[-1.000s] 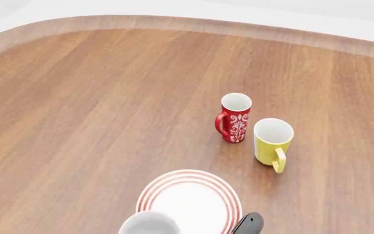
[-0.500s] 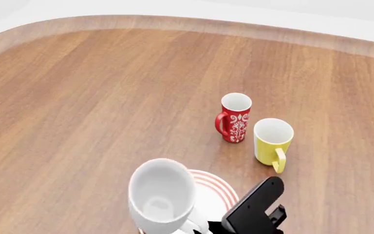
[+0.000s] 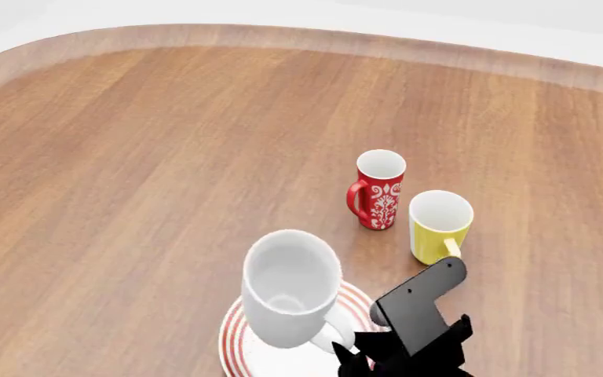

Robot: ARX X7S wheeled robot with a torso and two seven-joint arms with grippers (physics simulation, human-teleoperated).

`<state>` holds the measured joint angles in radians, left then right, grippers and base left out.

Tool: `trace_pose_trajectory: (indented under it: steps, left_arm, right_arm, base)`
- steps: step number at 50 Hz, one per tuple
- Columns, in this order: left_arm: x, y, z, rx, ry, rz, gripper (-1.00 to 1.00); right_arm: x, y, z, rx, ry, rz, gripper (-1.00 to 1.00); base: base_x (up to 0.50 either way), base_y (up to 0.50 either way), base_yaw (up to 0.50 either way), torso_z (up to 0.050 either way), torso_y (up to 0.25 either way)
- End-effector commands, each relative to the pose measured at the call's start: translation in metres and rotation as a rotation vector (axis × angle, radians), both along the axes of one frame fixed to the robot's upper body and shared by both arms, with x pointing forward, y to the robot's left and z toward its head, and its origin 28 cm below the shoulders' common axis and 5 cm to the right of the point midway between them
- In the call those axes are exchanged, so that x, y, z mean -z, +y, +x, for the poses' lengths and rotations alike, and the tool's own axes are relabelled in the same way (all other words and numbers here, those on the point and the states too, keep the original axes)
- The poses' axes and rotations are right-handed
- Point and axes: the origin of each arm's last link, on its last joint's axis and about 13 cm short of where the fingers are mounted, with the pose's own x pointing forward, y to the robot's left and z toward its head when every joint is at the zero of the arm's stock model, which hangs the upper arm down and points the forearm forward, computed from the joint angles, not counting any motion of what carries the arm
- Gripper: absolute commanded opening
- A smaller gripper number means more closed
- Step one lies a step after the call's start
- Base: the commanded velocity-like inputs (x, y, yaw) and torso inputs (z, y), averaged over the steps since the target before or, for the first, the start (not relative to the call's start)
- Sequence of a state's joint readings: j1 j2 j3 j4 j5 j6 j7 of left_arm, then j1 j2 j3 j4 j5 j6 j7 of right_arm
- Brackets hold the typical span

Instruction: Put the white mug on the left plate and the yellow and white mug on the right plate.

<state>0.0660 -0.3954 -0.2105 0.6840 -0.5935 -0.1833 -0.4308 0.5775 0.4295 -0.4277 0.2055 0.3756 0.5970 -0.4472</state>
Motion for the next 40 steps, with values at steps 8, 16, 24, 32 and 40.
trace_pose_trajectory:
  steps: [8, 16, 24, 32, 40]
  left_arm:
    - [-0.001, 0.0, -0.003, 0.0, -0.007, -0.003, 1.0]
    - [-0.002, -0.001, -0.003, 0.001, -0.009, -0.002, 1.0]
    - [-0.002, 0.0, -0.004, 0.0, -0.009, -0.003, 1.0]
    - [-0.004, -0.001, -0.006, 0.001, -0.017, -0.008, 1.0]
    - [-0.004, -0.002, -0.006, 0.005, -0.018, -0.006, 1.0]
  right_arm:
    - [0.004, -0.003, 0.023, 0.074, 0.078, -0.011, -1.0]
    - [0.006, -0.002, 0.032, 0.092, 0.101, -0.019, -1.0]
    - [0.008, -0.001, 0.044, 0.102, 0.132, -0.018, -1.0]
    - [0.01, -0.001, 0.05, 0.106, 0.166, -0.045, -1.0]
    - [0.015, 0.002, 0.055, 0.084, 0.195, -0.069, -1.0]
  base:
    - [0.0, 0.0, 0.0, 0.0, 0.0]
    - [0.0, 0.0, 0.0, 0.0, 0.0]
    - [0.0, 0.0, 0.0, 0.0, 0.001]
    - [0.0, 0.0, 0.0, 0.0, 0.0]
    - [0.0, 0.0, 0.0, 0.0, 0.0]
